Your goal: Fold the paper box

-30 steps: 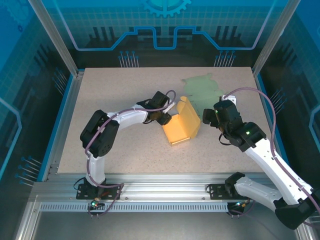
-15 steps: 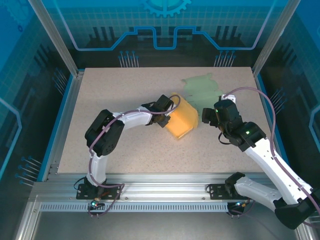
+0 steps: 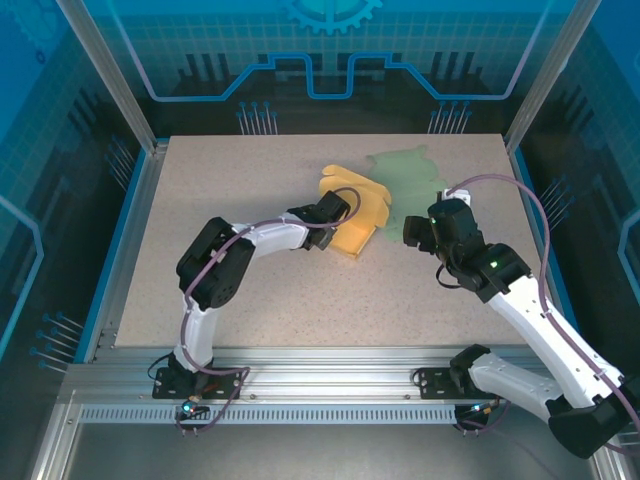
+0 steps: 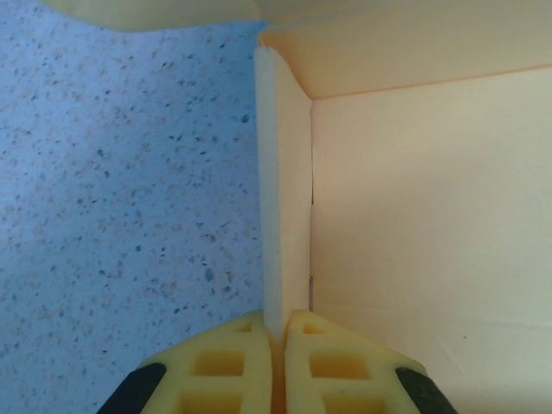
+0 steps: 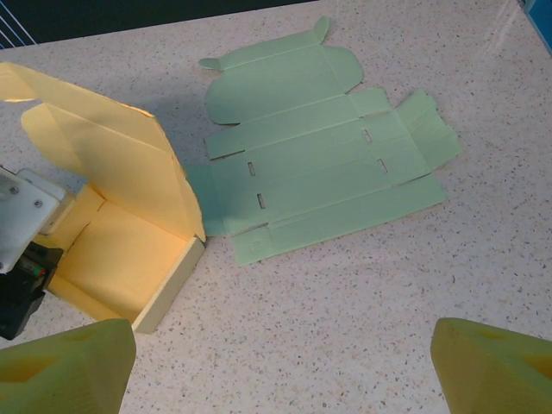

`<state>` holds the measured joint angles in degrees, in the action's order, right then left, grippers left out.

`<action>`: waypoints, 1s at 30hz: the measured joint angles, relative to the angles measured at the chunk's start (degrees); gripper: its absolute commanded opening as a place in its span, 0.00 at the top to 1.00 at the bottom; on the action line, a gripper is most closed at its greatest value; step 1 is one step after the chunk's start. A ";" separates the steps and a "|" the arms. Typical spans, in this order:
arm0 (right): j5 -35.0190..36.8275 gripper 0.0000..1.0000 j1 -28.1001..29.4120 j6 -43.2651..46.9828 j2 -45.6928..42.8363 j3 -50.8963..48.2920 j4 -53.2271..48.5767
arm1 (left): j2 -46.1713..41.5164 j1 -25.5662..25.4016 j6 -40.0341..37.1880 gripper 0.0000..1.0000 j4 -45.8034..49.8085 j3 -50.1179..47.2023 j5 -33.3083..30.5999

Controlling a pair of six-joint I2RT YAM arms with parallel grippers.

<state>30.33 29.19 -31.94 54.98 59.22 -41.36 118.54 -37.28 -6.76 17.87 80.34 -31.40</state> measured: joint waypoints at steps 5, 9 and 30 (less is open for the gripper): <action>-0.74 0.10 -0.07 0.00 0.07 0.00 0.44 | 1.07 -1.09 3.78 0.89 3.80 1.44 -4.35; -1.16 0.10 -0.28 0.02 0.50 0.00 0.94 | 1.64 -1.57 7.23 0.88 6.54 2.23 -6.91; -4.28 0.09 -0.50 0.87 4.52 0.00 2.97 | 1.05 -1.70 24.87 0.58 24.61 3.21 -10.99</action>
<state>26.04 28.69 -31.07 59.51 59.22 -38.39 119.59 -38.98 18.11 42.48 83.55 -42.39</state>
